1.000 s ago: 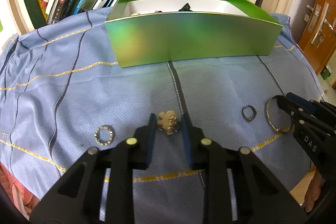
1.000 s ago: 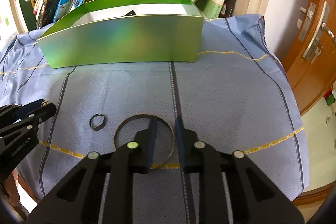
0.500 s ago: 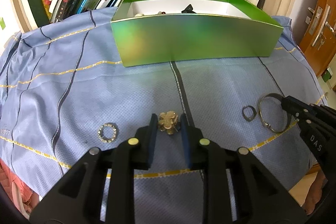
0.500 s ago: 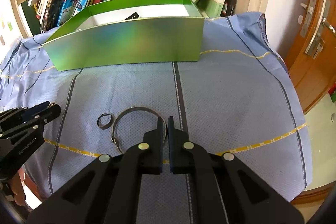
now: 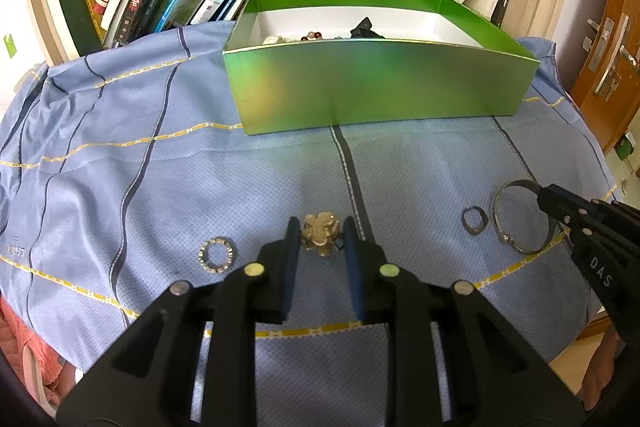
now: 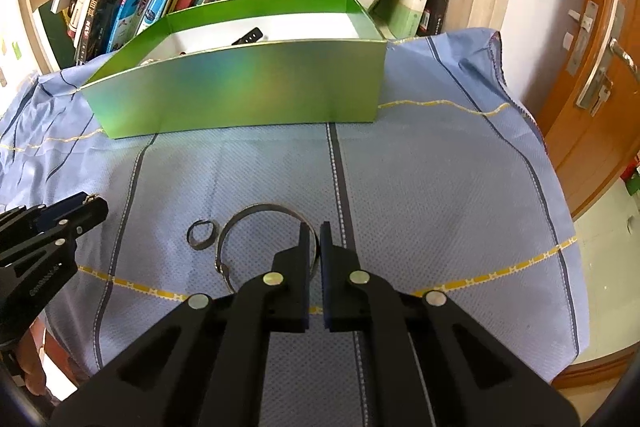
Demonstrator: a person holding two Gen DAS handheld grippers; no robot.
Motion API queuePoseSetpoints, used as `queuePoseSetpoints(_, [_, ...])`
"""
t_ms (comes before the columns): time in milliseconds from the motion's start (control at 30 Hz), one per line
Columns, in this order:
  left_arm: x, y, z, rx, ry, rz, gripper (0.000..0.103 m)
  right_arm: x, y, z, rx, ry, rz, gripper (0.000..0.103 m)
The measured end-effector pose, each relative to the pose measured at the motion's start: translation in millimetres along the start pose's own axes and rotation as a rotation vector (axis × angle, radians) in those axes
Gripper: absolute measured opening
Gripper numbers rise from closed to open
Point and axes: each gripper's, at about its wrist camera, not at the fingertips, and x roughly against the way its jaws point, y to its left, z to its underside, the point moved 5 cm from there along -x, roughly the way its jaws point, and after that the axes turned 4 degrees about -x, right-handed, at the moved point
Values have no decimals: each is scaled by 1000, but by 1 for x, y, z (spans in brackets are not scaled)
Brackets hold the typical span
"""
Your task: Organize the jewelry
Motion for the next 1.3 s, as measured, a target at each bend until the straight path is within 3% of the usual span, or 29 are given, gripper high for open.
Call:
queuePoseSetpoints(500, [-3,0,1,5,8,2,22,0,0,0,-8,-1,-5,5])
queuePoseSetpoints(667, [6,1,-7,6,-25,10,22,15,4,-16,2,-56,-6,5])
queuePoseSetpoints(867, [34,4,-45,-5,-133,17,22,52,12,-67,28,-208,-26,5])
queuePoseSetpoints(1033, [50,13,-117,-13,-243,11,22,70,27,-133,31,-338,-37,5])
queuePoseSetpoints(1133, [28,14,-161,-27,-230,21,22,43,33,-166,-26,-310,-67,5])
queuePoseSetpoints(1300, [-37,20,-173,-6,-102,28,22,-28,36,-172,-72,-160,-23,5])
